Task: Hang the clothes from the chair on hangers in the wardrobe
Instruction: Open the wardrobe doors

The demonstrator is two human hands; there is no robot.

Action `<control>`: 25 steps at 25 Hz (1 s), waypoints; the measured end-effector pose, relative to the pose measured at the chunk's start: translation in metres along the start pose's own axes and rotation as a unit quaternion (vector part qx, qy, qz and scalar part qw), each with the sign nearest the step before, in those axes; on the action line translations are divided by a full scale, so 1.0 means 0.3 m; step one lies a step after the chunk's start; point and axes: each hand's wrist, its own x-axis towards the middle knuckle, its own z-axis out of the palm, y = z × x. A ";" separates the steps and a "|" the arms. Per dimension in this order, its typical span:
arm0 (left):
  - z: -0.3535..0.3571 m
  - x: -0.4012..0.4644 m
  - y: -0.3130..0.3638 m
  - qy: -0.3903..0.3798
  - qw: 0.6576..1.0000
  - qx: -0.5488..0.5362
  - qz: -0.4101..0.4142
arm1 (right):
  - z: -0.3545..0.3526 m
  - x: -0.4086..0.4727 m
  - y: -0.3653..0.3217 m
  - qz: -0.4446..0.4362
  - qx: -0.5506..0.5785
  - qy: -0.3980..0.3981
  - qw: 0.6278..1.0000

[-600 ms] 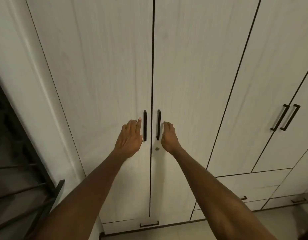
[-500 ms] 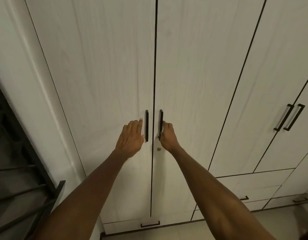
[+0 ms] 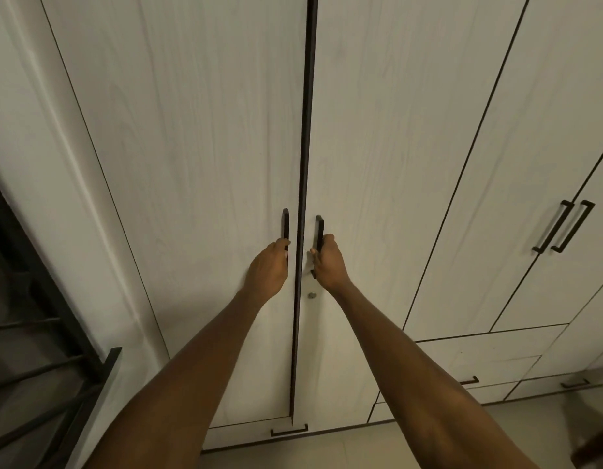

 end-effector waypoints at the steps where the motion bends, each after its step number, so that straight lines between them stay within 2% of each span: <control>1: 0.005 -0.004 0.014 0.002 0.998 -0.048 -0.028 | -0.009 -0.020 0.001 -0.003 -0.006 0.005 1.000; 4: 0.013 -0.018 0.095 -0.034 0.975 -0.195 -0.105 | -0.033 -0.092 0.020 -0.027 -0.021 0.024 0.999; 7: 0.049 -0.037 0.158 -0.096 0.932 -0.309 -0.162 | -0.057 -0.170 0.040 -0.046 -0.035 0.050 0.997; 11: 0.102 -0.118 0.192 -0.157 0.898 -0.370 -0.179 | -0.082 -0.301 0.054 -0.022 -0.019 0.101 0.994; 16: 0.120 -0.224 0.270 -0.208 0.893 -0.381 -0.121 | -0.118 -0.432 0.070 -0.003 0.007 0.183 0.983; 22: 0.170 -0.343 0.380 -0.248 0.912 -0.326 -0.035 | -0.258 -0.588 0.117 -0.018 0.019 0.273 0.962; 25: 0.223 -0.403 0.479 -0.267 0.899 -0.348 0.013 | -0.334 -0.652 0.153 -0.009 0.023 0.329 0.944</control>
